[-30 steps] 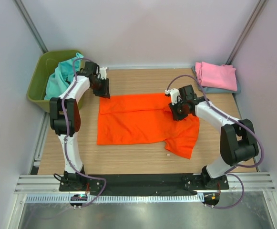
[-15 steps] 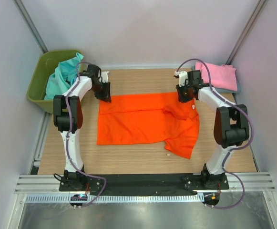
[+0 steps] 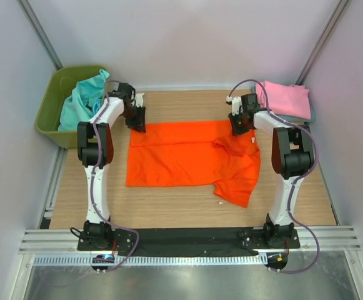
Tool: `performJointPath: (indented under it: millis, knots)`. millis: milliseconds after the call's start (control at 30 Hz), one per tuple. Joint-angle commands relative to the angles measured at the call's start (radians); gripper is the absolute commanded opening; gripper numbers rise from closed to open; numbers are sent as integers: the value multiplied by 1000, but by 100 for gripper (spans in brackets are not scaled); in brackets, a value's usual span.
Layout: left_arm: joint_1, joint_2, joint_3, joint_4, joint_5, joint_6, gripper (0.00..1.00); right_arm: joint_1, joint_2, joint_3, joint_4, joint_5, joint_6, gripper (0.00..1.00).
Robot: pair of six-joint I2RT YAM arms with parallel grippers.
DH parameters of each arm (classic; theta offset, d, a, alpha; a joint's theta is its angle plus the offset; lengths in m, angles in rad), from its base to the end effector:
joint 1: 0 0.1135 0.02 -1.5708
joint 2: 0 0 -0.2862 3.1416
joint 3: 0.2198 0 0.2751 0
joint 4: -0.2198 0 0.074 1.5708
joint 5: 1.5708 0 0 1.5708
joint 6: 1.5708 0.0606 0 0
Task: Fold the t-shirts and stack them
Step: Fold the tshirt
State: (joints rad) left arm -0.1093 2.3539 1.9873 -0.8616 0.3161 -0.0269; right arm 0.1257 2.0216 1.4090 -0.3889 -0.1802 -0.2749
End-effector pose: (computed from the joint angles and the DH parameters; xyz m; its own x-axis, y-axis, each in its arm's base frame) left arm 0.5330 -0.0774 0.1521 -0.9415 0.0776 -0.3279 0.1822 0.9358 -0.3017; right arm 0.4658 0.0698 0.1533 -0.7448 -0.3633 -0.5598 -0.4378 0.8991 -0.0010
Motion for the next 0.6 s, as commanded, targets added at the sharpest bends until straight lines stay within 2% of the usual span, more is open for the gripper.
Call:
performJointPath:
  millis: [0, 333, 500, 567]
  knots:
    - [2, 41, 77, -23, -43, 1, 31, -20, 61, 97, 44, 36, 17, 18]
    - [-4, 226, 381, -14, -175, 51, 36, -26, 267, 378, 39, 87, -27, 19]
    - [-7, 242, 487, 21, -222, 71, 37, -28, 312, 449, 50, 91, -35, 20]
    - [-15, 202, 499, 16, -277, 91, 37, -28, 273, 446, 50, 105, -43, 24]
